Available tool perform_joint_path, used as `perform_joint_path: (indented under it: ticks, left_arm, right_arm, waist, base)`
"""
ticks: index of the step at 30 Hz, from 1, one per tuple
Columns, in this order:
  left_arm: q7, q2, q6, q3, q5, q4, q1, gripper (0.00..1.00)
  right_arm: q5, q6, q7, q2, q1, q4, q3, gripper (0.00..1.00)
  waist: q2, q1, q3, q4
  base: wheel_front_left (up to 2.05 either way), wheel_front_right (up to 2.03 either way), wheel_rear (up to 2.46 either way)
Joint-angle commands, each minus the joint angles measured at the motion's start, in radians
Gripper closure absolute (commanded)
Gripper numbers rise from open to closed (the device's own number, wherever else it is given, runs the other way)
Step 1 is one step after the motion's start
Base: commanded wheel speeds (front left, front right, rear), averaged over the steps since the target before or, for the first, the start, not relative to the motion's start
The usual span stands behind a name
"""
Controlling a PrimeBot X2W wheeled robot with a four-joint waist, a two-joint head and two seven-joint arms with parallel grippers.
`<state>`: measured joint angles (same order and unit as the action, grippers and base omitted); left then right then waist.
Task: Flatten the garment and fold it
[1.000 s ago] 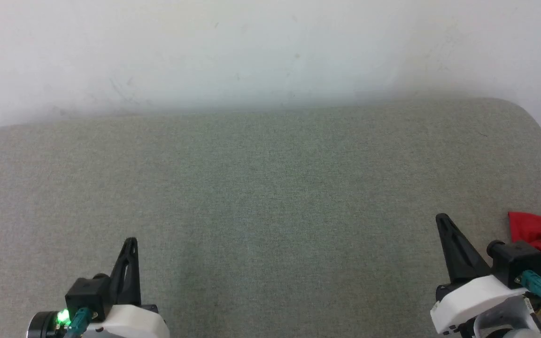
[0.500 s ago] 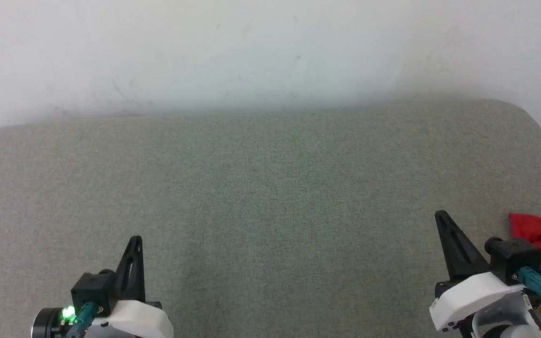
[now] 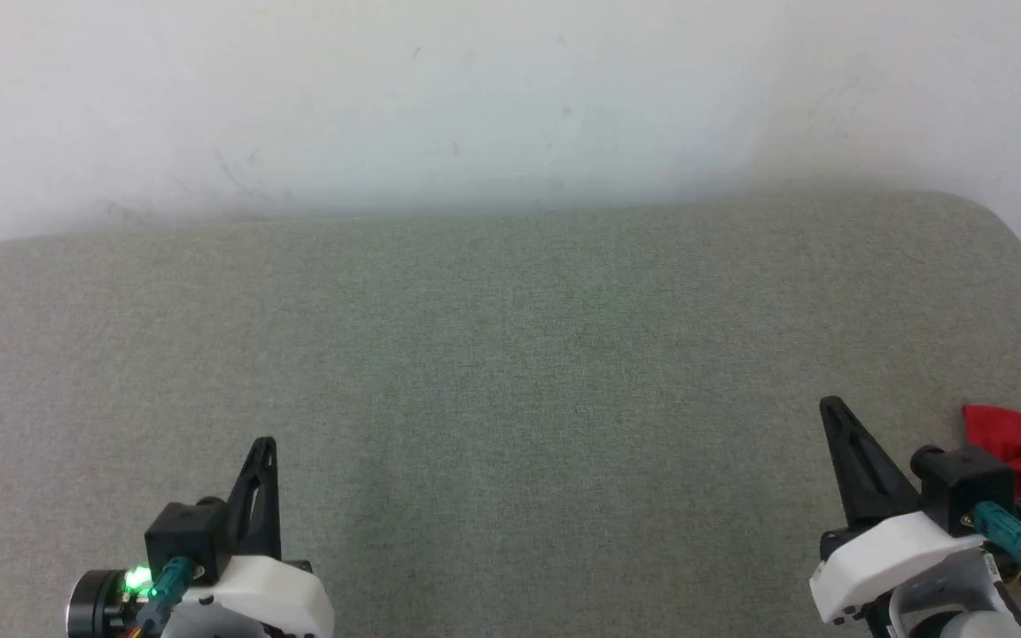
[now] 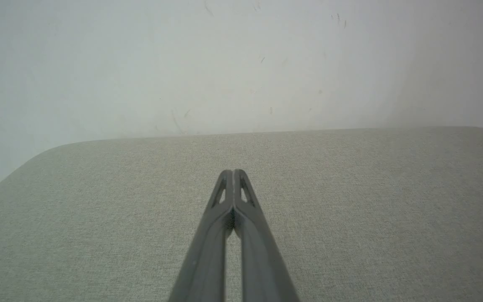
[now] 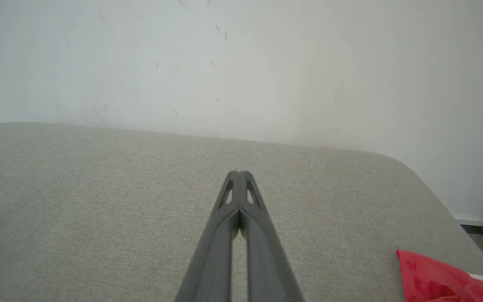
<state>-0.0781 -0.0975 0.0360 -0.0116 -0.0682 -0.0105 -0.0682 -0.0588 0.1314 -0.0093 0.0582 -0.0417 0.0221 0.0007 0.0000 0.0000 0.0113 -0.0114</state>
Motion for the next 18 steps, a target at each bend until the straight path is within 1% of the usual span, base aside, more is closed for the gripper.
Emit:
perform_joint_path:
  ticks: [1,18]
  left_arm:
    - [0.004,0.006,-0.009,0.005,0.009,0.005,0.024,1.00]
    - [0.038,0.024,-0.021,0.008,0.036,0.008,0.044,1.00]
  right_arm:
    - [0.011,-0.001,0.003,-0.005,0.016,-0.003,0.000,1.00]
    - [0.033,-0.001,0.006,-0.006,0.028,-0.012,-0.001,1.00]
  waist:
    - [0.0000,0.0000,0.000,0.000]
    - [0.0000,0.0000,-0.005,0.005]
  base:
    - [0.00,0.00,0.00]
    - [0.00,0.00,0.00]
